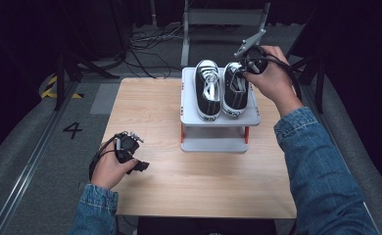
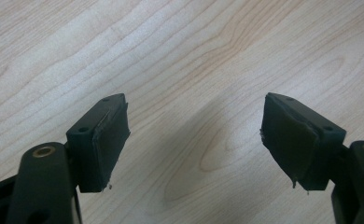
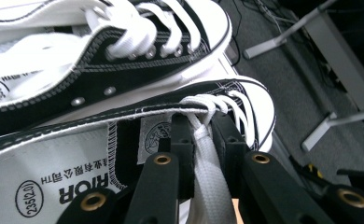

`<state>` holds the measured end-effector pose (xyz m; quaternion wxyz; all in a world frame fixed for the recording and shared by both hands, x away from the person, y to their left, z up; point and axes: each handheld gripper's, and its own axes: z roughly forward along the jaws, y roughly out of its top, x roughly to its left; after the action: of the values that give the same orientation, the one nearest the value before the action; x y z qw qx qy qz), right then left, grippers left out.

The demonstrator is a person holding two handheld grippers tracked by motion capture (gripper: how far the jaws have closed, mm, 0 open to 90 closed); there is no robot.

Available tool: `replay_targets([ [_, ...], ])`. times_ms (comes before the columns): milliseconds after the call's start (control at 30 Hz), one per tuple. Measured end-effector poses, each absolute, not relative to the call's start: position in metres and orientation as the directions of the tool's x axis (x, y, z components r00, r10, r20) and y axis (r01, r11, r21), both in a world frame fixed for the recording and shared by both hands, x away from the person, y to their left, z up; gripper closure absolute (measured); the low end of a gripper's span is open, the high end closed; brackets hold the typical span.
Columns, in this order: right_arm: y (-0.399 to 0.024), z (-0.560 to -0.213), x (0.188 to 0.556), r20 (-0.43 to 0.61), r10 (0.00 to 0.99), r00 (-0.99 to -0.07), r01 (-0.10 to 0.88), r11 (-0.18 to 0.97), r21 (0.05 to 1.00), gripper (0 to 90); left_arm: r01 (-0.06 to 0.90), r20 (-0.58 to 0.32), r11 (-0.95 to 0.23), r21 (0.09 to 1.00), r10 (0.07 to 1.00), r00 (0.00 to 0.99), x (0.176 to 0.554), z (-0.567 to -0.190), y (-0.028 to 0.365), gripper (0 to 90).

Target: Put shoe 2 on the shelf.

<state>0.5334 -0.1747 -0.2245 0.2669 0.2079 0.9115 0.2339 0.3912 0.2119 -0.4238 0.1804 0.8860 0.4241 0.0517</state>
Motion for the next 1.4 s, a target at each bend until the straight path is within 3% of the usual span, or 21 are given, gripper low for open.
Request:
replay_targets([
  [300,-0.174,-0.229,0.532,-0.42,0.405,-0.812,0.155,0.844,0.513,80.5,0.736,-0.06,-0.573,0.361,0.773,0.631,0.389,-0.424,0.212,24.1],
  [467,-0.168,-0.231,0.53,-0.435,0.322,-0.841,0.107,0.887,0.449,80.2,0.734,-0.064,-0.576,0.359,0.77,0.635,0.39,-0.424,0.209,24.1],
  [633,-0.164,-0.235,0.529,-0.427,0.365,-0.827,0.137,0.868,0.477,76.4,0.731,-0.066,-0.58,0.359,0.766,0.64,0.391,-0.423,0.207,24.0],
  [733,-0.171,-0.232,0.527,-0.411,0.424,-0.807,0.167,0.832,0.53,59.2,0.729,-0.061,-0.582,0.361,0.765,0.641,0.392,-0.424,0.208,24.0],
  [967,-0.203,-0.211,0.505,-0.286,0.563,-0.776,0.24,0.681,0.692,47.1,0.73,-0.071,-0.579,0.363,0.764,0.641,0.393,-0.424,0.208,24.0],
  [1167,-0.236,-0.204,0.478,-0.251,0.616,-0.747,0.276,0.63,0.726,41.3,0.728,-0.067,-0.574,0.375,0.766,0.639,0.396,-0.419,0.208,24.0],
  [1400,-0.281,-0.215,0.448,-0.168,0.662,-0.73,0.338,0.563,0.754,40.6,0.723,-0.047,-0.574,0.384,0.77,0.637,0.4,-0.42,0.212,22.4],
])
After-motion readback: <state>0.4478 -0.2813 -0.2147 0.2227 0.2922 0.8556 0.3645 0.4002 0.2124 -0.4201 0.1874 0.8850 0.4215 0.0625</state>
